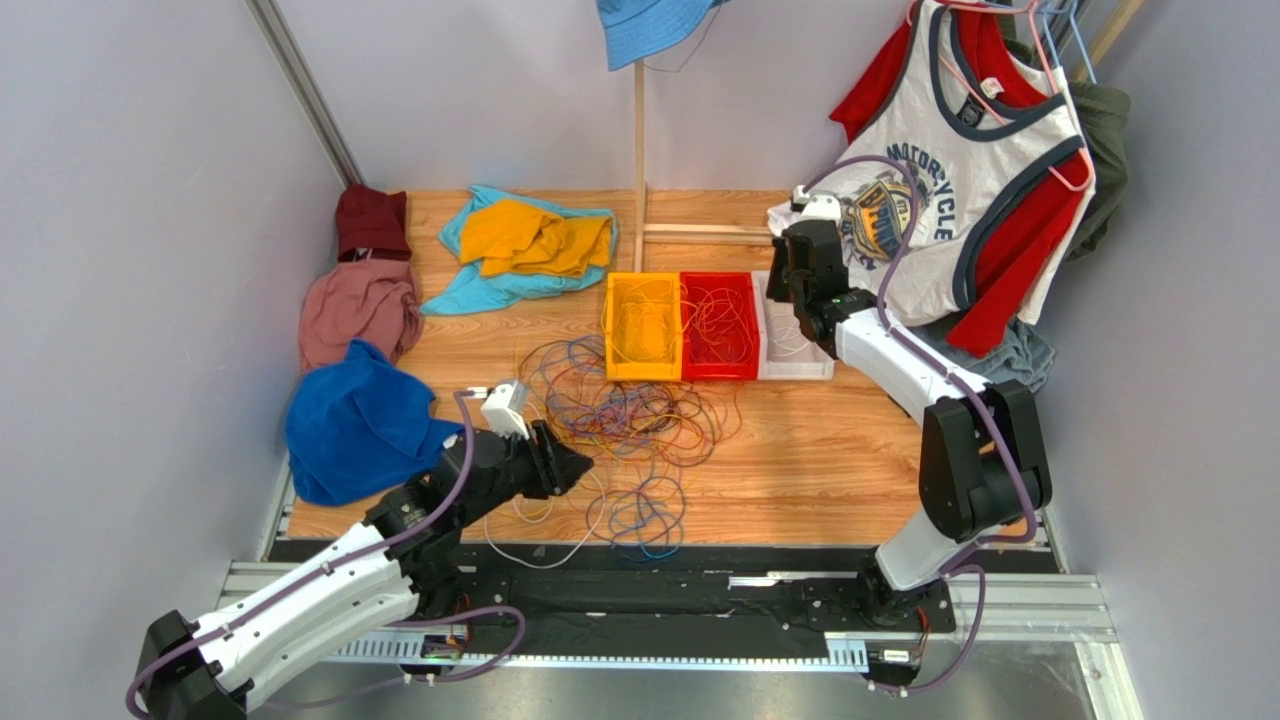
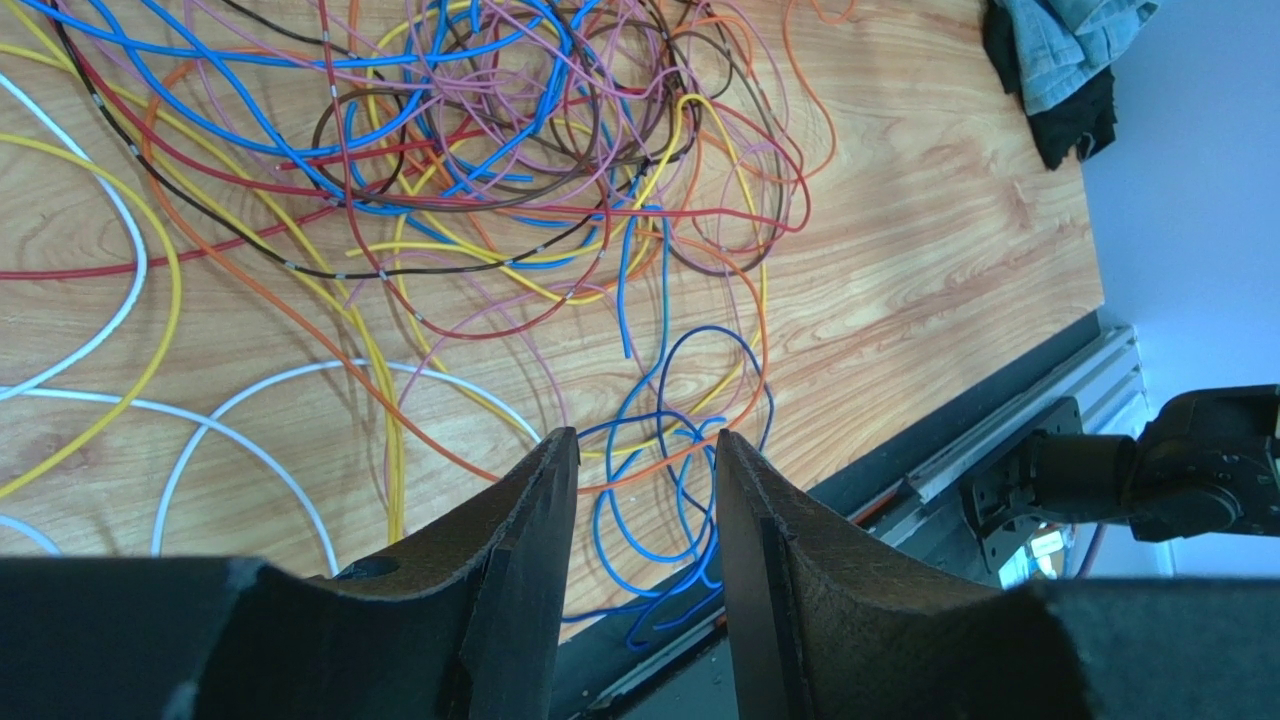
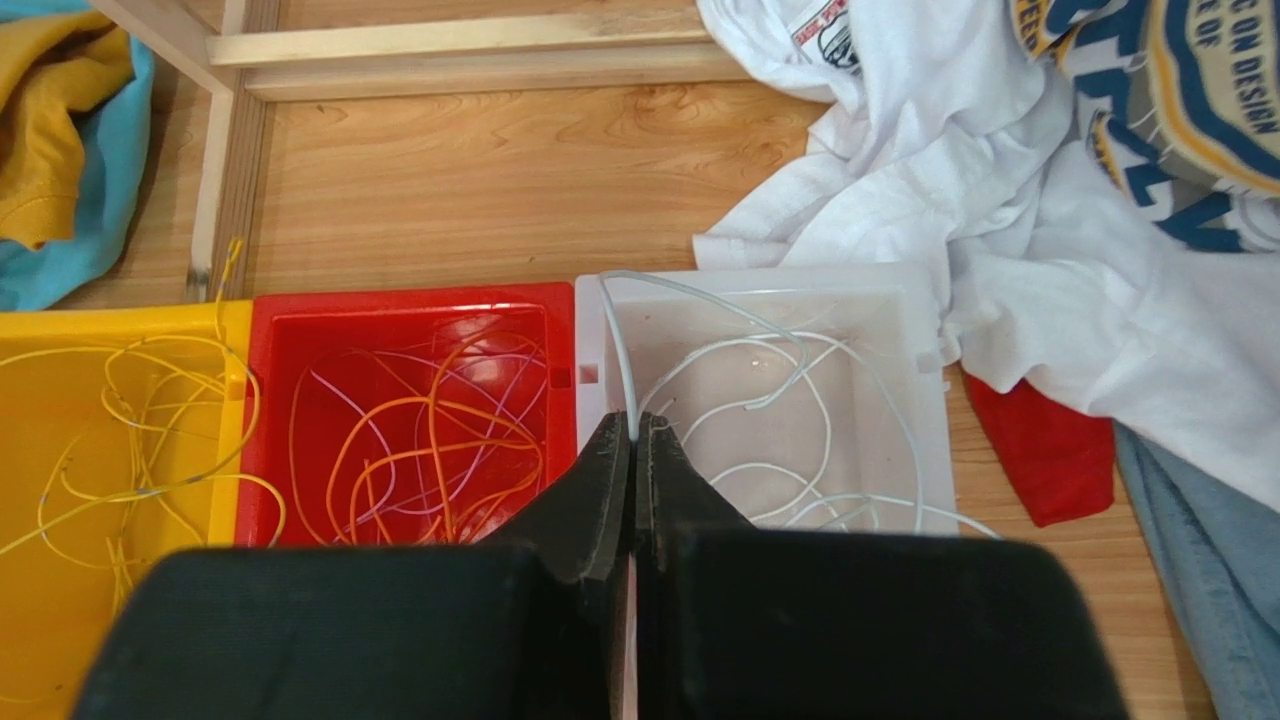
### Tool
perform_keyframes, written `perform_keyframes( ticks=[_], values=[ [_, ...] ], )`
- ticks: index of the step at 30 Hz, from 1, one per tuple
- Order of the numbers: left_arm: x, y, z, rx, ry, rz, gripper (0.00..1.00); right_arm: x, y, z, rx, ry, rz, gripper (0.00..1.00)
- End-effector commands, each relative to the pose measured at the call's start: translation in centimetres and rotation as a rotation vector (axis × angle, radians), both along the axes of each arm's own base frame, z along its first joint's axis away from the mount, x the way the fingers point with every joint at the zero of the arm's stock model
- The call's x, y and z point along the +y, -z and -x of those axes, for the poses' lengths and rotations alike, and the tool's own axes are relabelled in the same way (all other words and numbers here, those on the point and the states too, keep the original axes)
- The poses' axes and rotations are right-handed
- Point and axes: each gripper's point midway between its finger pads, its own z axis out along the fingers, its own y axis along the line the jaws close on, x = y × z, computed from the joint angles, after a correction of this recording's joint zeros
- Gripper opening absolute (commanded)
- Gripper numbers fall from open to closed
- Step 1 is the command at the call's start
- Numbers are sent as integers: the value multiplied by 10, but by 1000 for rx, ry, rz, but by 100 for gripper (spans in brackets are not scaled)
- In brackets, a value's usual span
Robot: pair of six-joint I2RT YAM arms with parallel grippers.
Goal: Untangle the cables
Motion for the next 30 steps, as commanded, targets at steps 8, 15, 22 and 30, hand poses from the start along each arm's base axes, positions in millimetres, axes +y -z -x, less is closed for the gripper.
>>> perform_keyframes(
  ticks=[8,15,22,30],
  values=[
    [0,-14,1,-37,3,44,49,-8,-25,6,5,65,-22,44],
    [7,-22,0,-49,-18,22,50,-8,-83,38,-141,44,-77,46],
    [35,-31,-10,-83,-144,-55,62,125,-105,149,-146,-411,-254,43],
    [44,-5,-5,27,-177,-153,91,171,-17,252,-16,-636,-242,42]
  ],
)
